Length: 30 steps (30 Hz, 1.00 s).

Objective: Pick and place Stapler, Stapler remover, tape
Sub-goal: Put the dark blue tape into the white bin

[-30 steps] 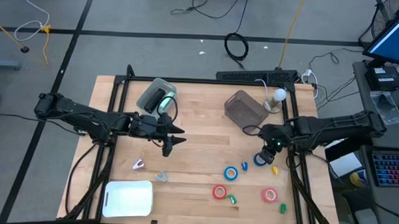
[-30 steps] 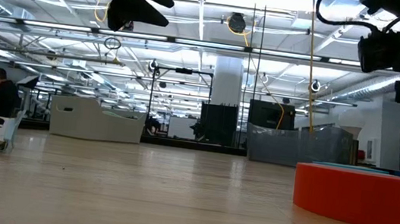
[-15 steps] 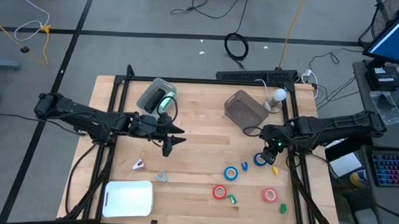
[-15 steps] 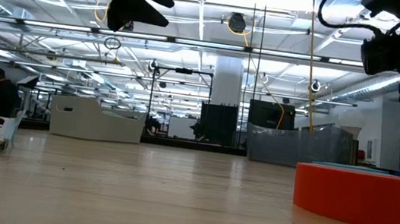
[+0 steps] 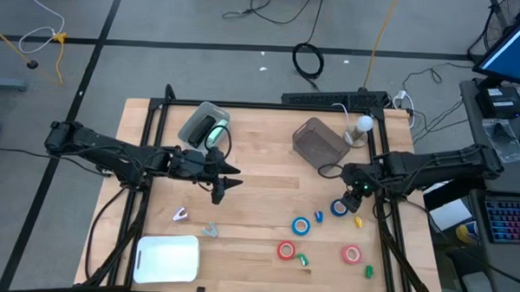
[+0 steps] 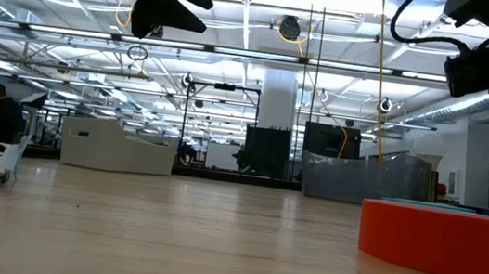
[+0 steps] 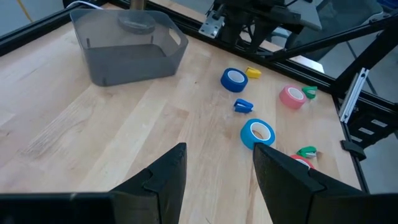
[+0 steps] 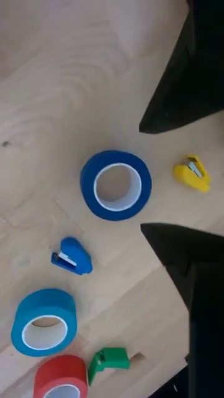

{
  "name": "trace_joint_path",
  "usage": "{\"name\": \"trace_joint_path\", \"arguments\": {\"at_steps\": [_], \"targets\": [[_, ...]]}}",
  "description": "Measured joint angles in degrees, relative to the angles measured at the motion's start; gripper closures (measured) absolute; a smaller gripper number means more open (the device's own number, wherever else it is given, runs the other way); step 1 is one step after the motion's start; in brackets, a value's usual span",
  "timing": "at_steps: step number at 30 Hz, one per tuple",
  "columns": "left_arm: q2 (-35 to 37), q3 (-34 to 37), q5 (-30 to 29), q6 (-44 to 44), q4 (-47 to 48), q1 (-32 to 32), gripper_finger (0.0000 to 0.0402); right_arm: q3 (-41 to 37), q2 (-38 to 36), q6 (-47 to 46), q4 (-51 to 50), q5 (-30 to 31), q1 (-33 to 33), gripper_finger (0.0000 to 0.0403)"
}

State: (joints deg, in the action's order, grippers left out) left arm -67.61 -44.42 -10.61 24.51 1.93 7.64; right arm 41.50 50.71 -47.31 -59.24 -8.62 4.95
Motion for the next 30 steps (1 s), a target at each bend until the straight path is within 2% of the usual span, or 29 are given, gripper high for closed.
{"name": "trace_joint_path", "arguments": {"at_steps": [4,7,25,30], "targets": [[0.00,0.00,-0.01,-0.20,0.00,0.00,0.0215,0.00,0.93,-1.05,0.20,1.11,0.04,0.0107],[0.00,0.00,-0.01,-0.24,0.00,0.00,0.0215,0.00,2.55,-1.36,0.25,1.11,0.04,0.0093],[0.00,0.00,0.00,-0.24,0.01,0.01,0.0215,-0.13,15.78,3.45,0.63,4.55,0.04,0.0090],[0.00,0.00,0.00,-0.22,0.02,0.00,0.0215,-4.30,16.07,2.28,7.04,4.30,0.04,0.0090]]}}
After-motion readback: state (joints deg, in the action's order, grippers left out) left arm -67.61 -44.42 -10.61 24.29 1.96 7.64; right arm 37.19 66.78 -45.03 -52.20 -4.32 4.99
